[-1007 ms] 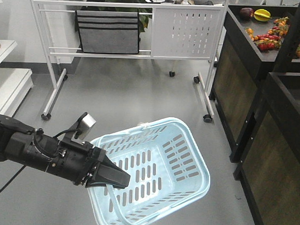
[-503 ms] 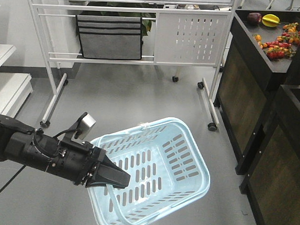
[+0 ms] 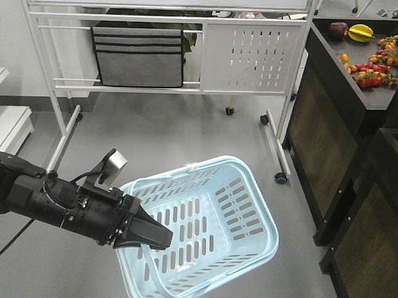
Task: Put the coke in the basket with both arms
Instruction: 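Drive past the whiteboard stand holding the basket in the left gripper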
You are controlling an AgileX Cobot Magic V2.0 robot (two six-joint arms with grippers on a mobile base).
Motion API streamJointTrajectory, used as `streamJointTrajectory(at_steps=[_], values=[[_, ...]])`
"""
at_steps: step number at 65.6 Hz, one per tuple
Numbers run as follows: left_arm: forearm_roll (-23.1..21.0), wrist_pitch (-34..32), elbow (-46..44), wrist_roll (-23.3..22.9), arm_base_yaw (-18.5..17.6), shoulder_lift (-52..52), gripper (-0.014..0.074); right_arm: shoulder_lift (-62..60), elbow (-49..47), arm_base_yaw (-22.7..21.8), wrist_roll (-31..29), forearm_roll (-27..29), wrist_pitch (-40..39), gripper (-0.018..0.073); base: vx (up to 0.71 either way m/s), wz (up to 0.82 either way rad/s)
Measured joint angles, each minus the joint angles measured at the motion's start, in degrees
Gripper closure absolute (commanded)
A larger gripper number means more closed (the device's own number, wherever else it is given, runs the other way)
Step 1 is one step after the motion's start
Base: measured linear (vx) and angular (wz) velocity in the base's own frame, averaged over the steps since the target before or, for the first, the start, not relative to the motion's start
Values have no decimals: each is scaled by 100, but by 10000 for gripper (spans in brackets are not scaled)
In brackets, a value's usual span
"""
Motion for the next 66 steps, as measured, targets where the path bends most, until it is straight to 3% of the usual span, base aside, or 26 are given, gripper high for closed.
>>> streamJointTrajectory(at_steps=[66], values=[[0,0,0,0,0,0,603,0,0,0,0,0,0,568,20,-2]])
